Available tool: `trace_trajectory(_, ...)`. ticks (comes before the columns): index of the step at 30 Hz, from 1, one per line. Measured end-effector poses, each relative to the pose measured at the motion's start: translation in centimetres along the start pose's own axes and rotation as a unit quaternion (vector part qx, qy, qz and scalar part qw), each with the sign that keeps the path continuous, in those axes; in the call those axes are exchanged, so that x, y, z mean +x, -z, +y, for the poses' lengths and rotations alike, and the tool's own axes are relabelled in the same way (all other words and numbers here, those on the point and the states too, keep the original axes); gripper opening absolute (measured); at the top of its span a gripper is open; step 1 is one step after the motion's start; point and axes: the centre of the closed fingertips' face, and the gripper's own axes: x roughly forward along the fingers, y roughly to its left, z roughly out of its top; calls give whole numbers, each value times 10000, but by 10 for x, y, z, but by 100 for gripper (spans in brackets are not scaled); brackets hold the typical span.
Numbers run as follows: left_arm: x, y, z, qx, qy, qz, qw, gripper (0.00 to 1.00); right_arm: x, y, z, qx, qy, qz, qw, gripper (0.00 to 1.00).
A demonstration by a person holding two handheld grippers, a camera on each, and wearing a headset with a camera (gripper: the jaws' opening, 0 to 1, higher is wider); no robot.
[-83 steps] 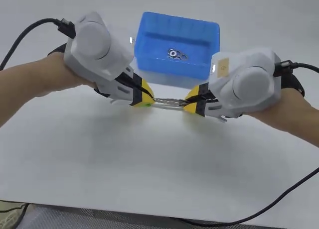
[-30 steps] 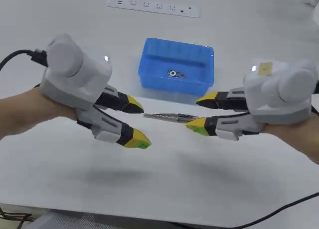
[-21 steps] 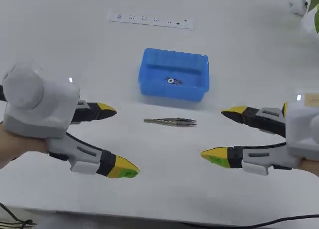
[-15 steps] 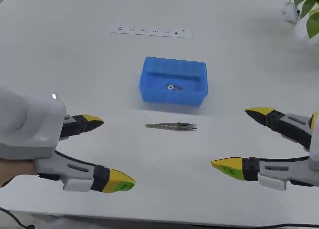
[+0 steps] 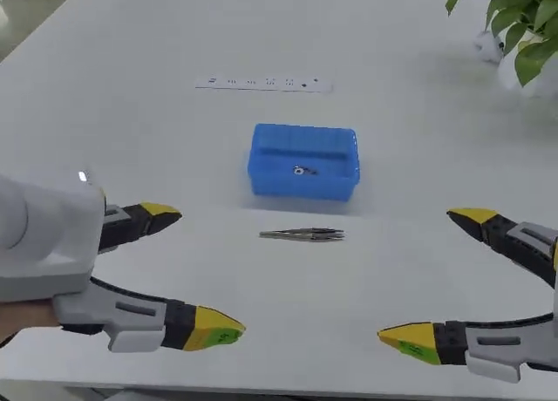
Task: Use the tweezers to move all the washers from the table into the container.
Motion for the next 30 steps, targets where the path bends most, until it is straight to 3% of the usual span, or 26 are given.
trace_trajectory(2, -4, 2, 1, -45, -102, 55, 9999, 99, 0, -1, -1, -34, 47, 24, 10000, 100)
trace_trajectory(4, -7, 6, -2, -23, -100, 204, 9997, 100, 0, -2, -3, -56, 84, 21, 9999, 100)
trace_trajectory(9, -10, 10, -3, 82, -89, 314, 9994, 100, 1, -9, -5, -113, 104, -31, 9999, 100)
trace_trajectory(19, -12, -2, -9, 358, -16, 56, 9993, 100, 2, -8, -1, -269, -36, 48, 9996, 100)
trace_trajectory(23, -9, -2, -8, 229, 2, 66, 9997, 100, 4, -9, -1, -253, -42, 53, 9997, 100)
trace_trajectory(30, -7, -11, -6, 157, -51, -124, 9998, 100, 4, -9, -1, -242, -26, 96, 9997, 100)
